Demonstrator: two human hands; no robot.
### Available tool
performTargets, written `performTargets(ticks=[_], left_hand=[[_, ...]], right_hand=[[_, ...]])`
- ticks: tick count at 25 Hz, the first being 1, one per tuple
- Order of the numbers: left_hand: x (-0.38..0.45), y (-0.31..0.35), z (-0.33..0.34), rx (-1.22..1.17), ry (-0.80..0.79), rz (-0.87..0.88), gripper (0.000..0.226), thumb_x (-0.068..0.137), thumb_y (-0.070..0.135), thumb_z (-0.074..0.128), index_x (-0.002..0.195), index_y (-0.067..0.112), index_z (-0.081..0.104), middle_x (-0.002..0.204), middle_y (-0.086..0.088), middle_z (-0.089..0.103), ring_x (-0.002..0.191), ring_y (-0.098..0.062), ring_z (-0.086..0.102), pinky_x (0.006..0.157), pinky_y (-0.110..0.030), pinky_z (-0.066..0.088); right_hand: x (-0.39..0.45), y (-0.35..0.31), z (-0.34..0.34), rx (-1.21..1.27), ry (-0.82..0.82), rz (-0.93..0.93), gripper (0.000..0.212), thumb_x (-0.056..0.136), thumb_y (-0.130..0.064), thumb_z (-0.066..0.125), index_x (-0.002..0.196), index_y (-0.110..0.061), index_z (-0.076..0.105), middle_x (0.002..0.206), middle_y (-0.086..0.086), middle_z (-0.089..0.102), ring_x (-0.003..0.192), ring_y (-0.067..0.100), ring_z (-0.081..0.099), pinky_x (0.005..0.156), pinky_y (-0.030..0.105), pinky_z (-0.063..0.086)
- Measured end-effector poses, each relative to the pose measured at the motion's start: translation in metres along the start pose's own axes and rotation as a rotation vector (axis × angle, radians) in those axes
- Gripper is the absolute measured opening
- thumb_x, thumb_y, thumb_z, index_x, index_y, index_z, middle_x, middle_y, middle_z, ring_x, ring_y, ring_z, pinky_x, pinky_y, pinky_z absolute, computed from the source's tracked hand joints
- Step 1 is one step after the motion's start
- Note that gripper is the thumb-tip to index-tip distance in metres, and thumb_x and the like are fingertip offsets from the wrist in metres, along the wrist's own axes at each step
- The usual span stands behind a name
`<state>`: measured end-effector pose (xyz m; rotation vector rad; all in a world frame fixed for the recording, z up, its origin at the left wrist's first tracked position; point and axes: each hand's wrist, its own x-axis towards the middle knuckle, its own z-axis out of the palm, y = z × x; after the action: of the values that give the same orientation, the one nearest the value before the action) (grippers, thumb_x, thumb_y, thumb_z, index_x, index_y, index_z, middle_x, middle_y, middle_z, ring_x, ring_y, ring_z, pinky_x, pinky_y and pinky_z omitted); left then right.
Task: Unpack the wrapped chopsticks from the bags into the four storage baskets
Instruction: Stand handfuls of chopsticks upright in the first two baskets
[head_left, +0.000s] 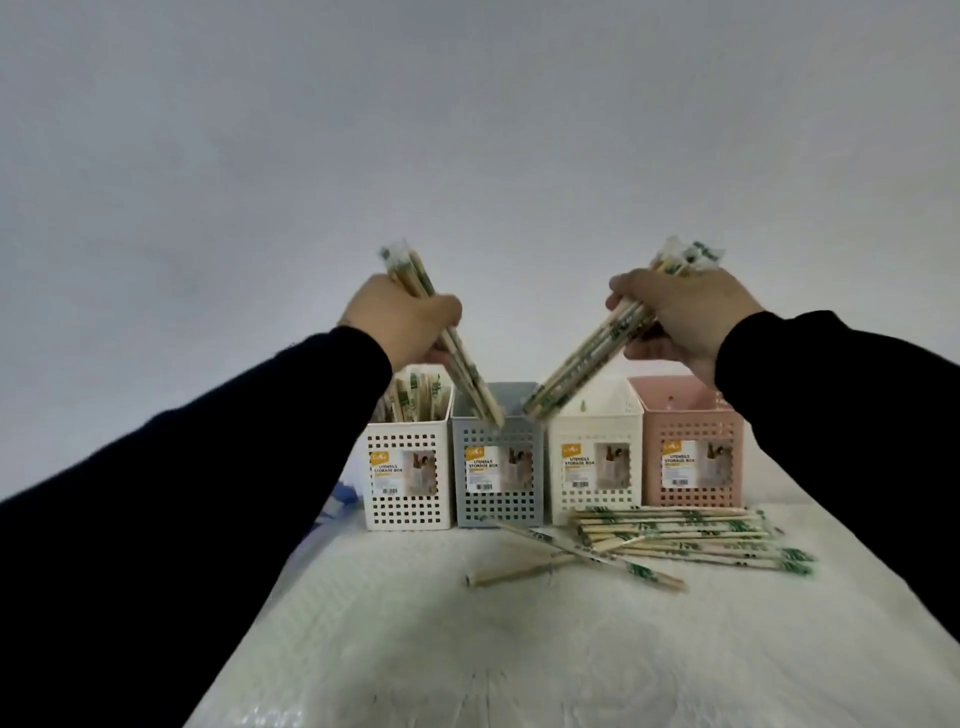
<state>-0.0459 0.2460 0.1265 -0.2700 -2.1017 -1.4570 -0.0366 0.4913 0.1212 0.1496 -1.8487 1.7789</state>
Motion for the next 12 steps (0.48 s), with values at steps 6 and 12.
performTargets(ticks=[6,12], left_hand=[[0.067,-0.019,0.029,0.13,-0.01,0.05,0.023,0.079,0.023,0.069,0.082,0.0,0.064,0.065,-0.011,0.068,0.059,-0.022,0.072,0.07,-0.038,0.062],[0.079,-0.076,0.082,0.476,-0.133,0.068,0.025,0.079,0.034,0.069,0.082,0.01,0.064,0.076,-0.007,0.071,0.067,-0.02,0.068,0.061,-0.03,0.057]], right_hand=[[0.054,0.028,0.053,0.016,0.055,-0.05,0.021,0.077,-0.027,0.073,0.073,-0.006,0.071,0.079,0.014,0.069,0.048,0.022,0.059,0.05,0.029,0.054],[0.068,0.086,0.083,-0.225,-0.008,0.093,0.044,0.074,-0.045,0.076,0.088,-0.005,0.069,0.082,0.014,0.067,0.045,0.029,0.062,0.061,0.044,0.061]])
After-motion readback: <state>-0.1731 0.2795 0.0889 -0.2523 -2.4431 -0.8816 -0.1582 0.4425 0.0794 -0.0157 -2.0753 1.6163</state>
